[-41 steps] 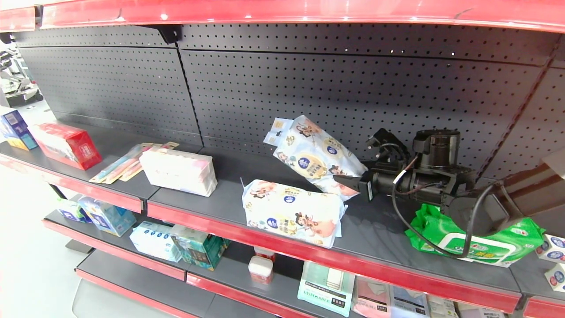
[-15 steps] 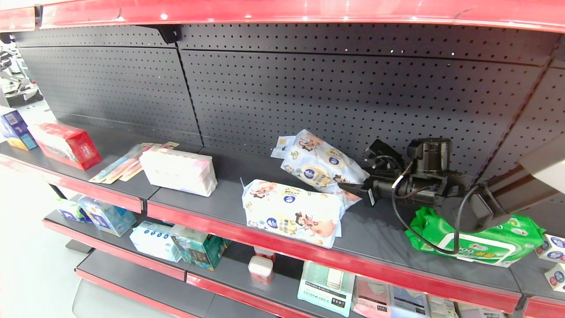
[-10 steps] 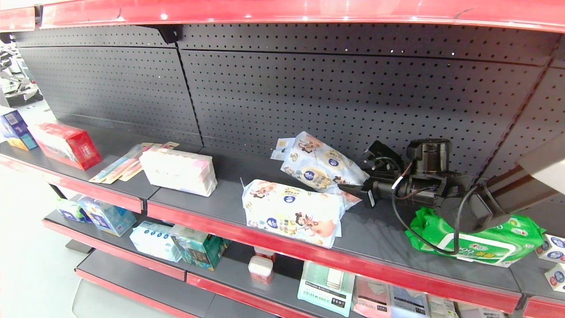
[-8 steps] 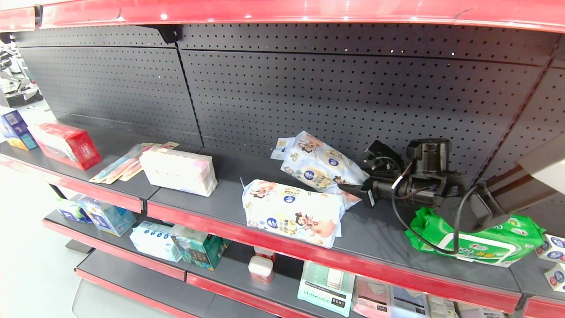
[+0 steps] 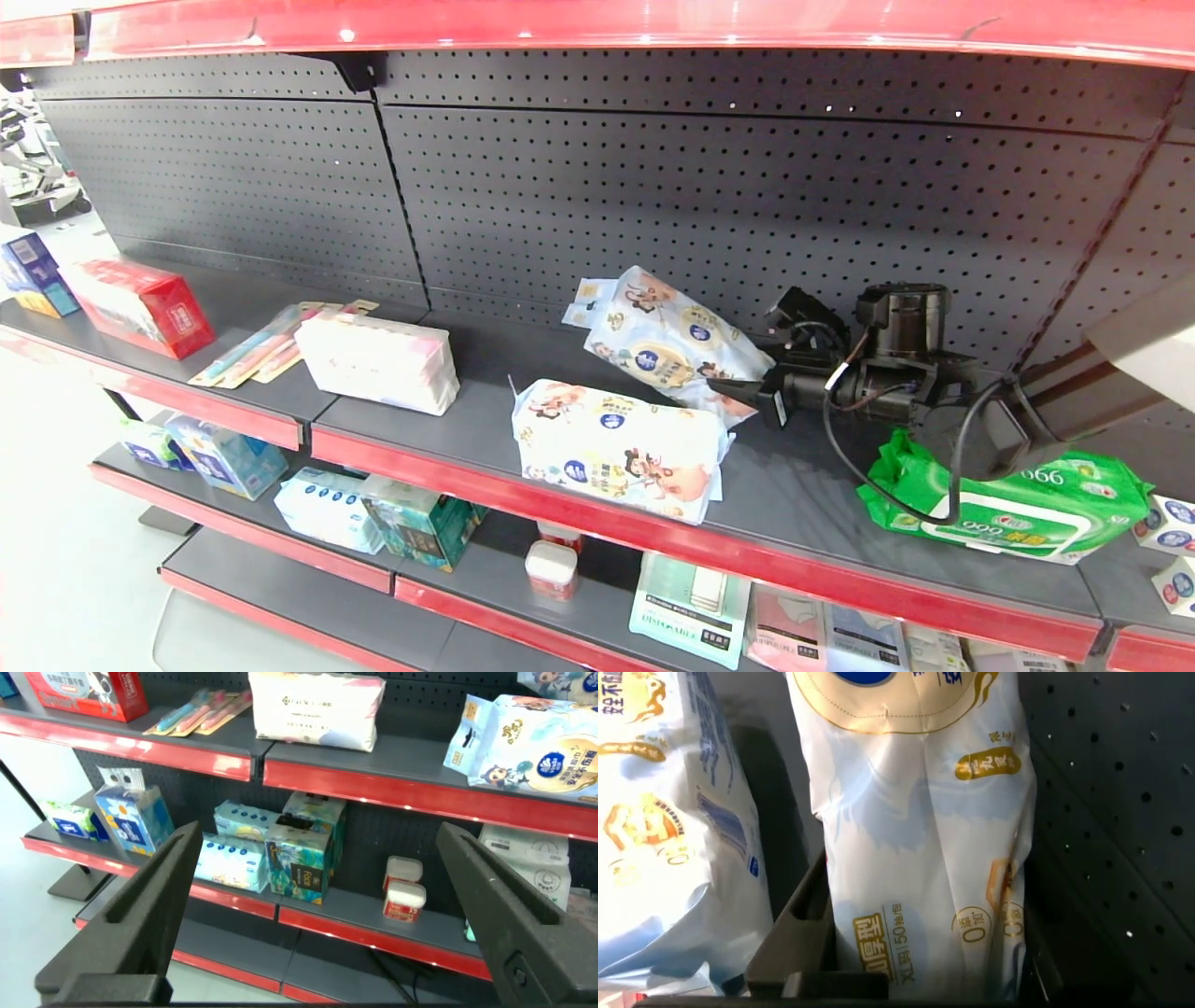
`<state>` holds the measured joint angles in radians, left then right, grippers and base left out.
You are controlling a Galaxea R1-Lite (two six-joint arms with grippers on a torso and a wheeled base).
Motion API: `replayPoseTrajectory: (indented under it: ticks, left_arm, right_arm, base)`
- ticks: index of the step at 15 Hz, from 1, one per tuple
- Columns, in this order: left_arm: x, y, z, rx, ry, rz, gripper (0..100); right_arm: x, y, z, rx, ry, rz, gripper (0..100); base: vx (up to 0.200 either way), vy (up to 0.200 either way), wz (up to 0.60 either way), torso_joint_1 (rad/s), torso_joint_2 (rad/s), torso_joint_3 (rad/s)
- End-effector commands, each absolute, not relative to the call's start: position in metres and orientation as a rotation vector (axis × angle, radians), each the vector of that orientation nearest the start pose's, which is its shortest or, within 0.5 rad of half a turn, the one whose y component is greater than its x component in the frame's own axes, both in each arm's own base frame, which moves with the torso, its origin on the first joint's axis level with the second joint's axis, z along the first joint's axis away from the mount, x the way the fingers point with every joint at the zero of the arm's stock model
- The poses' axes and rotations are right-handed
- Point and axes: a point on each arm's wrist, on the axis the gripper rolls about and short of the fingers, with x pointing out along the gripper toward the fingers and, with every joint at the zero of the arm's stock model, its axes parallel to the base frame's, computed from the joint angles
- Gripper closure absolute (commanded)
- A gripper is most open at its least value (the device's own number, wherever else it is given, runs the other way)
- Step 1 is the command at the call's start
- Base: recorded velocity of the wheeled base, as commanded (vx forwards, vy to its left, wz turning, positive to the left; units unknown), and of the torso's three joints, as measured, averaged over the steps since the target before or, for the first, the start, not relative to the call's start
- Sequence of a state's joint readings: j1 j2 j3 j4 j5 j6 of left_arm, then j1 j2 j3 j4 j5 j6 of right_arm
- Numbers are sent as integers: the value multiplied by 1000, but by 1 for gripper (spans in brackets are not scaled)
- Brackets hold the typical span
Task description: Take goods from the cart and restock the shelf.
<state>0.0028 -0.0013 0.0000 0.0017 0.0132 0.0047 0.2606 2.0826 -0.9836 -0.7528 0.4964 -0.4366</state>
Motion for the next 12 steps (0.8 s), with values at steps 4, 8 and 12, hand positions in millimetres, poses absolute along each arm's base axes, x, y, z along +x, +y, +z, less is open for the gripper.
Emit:
replayPoseTrajectory:
  ticks: [4,8,12]
  left_arm:
    - [-23,0,75,5,2,17,0]
    - [-23,0,75,5,2,17,0]
    - [-23,0,75,5,2,17,0]
  right_arm:
    - [378,109,100,-363,187,831,100]
    - [380,108,100,-363,185,826,100]
    - [379,107,98,-374,190,830,100]
  base:
    - [0,0,0,0,0,0]
    - [0,0,0,0,0,0]
    - [0,0,0,0,0,0]
